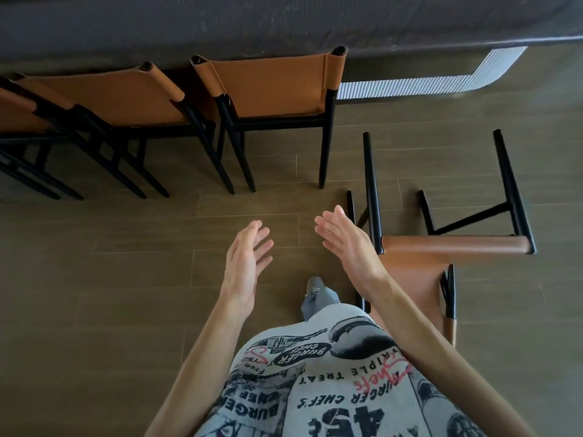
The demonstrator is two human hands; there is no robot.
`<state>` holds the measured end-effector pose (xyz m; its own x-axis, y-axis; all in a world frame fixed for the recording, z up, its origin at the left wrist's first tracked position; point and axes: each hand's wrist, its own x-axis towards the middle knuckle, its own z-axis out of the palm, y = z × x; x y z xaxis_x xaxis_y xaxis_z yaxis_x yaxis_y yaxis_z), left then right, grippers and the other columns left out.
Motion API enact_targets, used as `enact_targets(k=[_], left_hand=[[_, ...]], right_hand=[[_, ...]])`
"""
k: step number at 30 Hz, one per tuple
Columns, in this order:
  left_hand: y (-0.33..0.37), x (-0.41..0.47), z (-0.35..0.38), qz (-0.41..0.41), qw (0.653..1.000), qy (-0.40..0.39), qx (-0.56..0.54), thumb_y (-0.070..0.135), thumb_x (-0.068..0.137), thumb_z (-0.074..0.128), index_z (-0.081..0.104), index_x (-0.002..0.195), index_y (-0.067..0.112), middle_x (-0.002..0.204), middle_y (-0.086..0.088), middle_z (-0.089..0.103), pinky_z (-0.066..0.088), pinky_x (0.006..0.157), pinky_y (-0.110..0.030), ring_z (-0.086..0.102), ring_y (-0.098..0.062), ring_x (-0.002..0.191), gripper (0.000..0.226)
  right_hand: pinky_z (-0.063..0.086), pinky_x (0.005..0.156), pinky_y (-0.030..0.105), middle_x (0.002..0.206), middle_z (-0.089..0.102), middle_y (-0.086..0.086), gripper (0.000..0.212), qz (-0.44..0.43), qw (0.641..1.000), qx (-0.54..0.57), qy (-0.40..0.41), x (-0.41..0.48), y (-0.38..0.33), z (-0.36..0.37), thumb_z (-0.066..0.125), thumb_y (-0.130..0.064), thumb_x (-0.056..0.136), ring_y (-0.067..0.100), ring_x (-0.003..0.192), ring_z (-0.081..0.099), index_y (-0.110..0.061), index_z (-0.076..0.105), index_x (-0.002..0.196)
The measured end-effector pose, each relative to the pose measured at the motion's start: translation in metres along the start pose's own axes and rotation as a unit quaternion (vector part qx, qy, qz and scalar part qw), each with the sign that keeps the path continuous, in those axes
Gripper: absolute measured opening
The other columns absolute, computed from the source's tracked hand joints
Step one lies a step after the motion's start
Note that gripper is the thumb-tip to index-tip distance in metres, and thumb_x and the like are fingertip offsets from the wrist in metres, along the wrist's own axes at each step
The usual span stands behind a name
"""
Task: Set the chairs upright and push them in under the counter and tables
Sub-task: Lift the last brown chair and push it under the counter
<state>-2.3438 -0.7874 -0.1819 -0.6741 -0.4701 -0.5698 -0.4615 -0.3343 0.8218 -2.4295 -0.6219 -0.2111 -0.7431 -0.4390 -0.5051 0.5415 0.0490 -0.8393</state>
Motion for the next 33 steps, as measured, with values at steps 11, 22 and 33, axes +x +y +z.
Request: enact_targets(k=[11,22,33], left_hand=[[-0.114,-0.143,-0.05,-0.055,0.998,-0.031,-0.012,0.048,0.1,0.039,0.048,0.14,0.021,0.134,0.003,0.058,0.039,0.108,-0.041,0.057,-0.014,0.12,0.049],[-0.166,-0.201,-0.045,-0.067,0.997,-0.027,0.031,0.055,0.097,0.037,0.048,0.141,0.025,0.136,0.005,0.057,0.036,0.109,-0.044,0.053,-0.012,0.122,0.054],[-0.224,-0.231,0.095,-0.111,0.992,-0.044,0.045,0.053,0.098,0.037,0.046,0.142,0.021,0.14,0.0,0.054,0.036,0.11,-0.047,0.053,-0.017,0.123,0.055]], right_hand=[[0.035,0.11,0.038,0.134,0.059,-0.008,0.082,0.042,0.998,-0.021,0.028,-0.159,0.109,0.025,0.047,-0.073,0.079,0.005,0.12,0.056,-0.018,0.047,0.14],[0.036,0.111,0.039,0.131,0.061,-0.003,0.067,0.046,0.998,-0.022,0.037,-0.236,0.146,-0.009,0.041,-0.063,0.092,0.007,0.119,0.057,-0.016,0.047,0.139],[0.038,0.107,0.041,0.126,0.064,-0.004,0.075,0.074,0.995,0.024,0.069,-0.288,0.167,-0.173,0.047,-0.074,0.08,0.009,0.115,0.06,-0.02,0.054,0.132]])
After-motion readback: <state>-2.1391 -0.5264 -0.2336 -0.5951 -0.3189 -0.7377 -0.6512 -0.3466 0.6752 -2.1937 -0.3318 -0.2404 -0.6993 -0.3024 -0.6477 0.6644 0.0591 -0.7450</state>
